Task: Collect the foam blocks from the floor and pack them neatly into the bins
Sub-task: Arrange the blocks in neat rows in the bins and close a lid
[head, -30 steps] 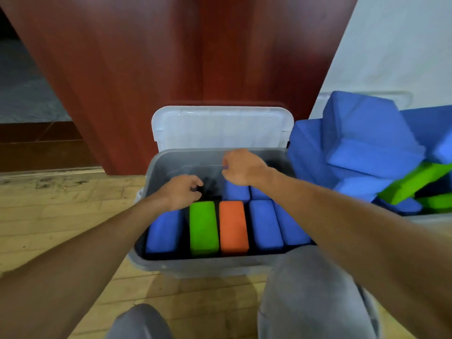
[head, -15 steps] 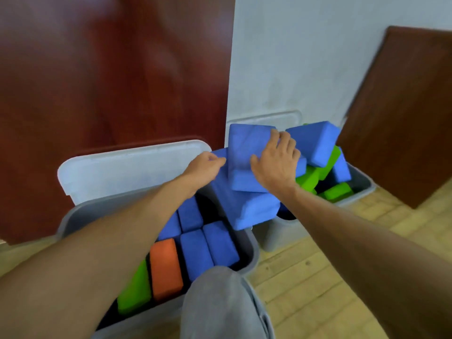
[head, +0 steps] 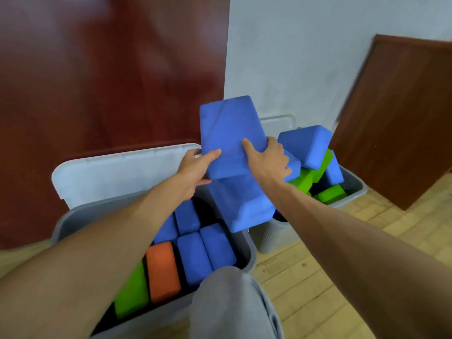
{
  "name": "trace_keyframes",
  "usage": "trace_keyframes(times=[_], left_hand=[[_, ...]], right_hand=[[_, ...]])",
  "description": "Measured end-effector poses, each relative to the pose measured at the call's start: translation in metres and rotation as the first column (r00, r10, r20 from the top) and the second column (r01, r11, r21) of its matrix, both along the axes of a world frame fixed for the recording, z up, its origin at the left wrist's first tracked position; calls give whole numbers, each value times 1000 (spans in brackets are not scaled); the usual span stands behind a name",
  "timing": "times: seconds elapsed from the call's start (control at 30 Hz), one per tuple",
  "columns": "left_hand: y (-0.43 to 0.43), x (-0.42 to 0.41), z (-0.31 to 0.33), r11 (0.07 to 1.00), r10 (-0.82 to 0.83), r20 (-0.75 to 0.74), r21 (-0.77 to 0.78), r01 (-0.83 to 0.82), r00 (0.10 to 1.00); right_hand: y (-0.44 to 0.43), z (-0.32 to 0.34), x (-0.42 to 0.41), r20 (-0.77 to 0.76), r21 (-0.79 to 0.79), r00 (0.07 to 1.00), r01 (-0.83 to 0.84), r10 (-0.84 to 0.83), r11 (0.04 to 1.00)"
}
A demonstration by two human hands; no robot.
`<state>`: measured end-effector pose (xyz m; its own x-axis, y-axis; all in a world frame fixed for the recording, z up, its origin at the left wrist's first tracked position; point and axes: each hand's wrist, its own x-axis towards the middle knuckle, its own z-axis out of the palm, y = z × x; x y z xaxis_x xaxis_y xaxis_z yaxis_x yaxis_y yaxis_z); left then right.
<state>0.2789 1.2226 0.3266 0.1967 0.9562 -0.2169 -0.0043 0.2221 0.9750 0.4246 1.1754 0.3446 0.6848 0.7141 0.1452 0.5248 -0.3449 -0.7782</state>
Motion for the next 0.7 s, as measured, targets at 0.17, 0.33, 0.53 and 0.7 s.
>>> trace_keyframes(times=[0.17,0.33,0.53,0.7], left_hand=[[-10,-87,3,994,110,213,-18,-108,971],[-38,-164,-17,987,160,242,-20,-160,957],[-73,-237,-47,961,244,44,-141,-236,969],[-87,-264,-72,966,207,-156,-121,-227,966]], right_hand=[[7,5,-61,141,213,948,-310,285,926],[11,-11,-130,-247,170,805,-511,539,842],[10,-48,-203,-320,47,633,-733,705,679],[14,-70,-240,-343,104,552,-782,760,615]])
